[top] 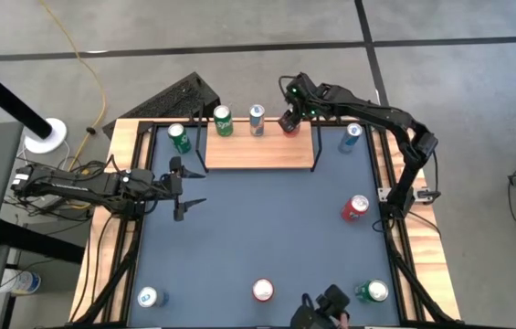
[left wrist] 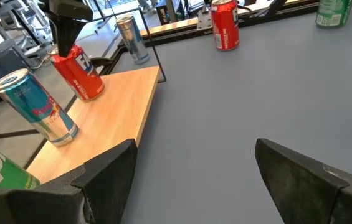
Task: Place canned beverage on shelf
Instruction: Put the top left orange soda can on the shelf, then put the top orange soda can on the shelf aligned with the other orange soda can
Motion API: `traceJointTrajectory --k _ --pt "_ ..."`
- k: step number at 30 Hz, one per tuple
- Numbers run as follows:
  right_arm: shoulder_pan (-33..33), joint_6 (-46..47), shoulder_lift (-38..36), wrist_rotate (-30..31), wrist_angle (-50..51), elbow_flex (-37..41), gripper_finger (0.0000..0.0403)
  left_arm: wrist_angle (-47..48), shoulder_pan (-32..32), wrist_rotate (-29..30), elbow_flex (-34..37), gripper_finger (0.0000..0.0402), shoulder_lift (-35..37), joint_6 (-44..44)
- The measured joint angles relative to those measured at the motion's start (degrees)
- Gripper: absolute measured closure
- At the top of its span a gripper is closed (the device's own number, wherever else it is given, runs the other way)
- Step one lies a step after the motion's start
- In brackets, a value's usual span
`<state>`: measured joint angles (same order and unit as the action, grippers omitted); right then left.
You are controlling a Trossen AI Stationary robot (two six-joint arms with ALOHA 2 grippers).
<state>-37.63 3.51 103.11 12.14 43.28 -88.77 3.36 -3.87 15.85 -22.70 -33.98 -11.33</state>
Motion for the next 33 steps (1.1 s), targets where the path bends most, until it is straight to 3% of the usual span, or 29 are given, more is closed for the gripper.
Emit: traceJointTrajectory --k 6,15,29,33 --pt "0.1 -2.4 0.0 -0.9 0.4 0.0 0.0172 0.0 0.0 0.0 0.0 0.0086 0.0 0.0" --pt "-0.1 -2.7 0.2 -1.1 0.0 -0.6 0.0117 0.0 0.0 0.0 0.0 0.0086 0.0 0.0" --pt "1.2 -2.2 0.1 0.8 0.6 -11.4 0.0107 0.3 0.0 0.0 0.0 0.0086 0.0 0.0" --pt "2.9 -2.3 -0.3 0.6 4.7 -15.5 0.0107 0.3 0.0 0.0 0.0 0.0086 0.0 0.4"
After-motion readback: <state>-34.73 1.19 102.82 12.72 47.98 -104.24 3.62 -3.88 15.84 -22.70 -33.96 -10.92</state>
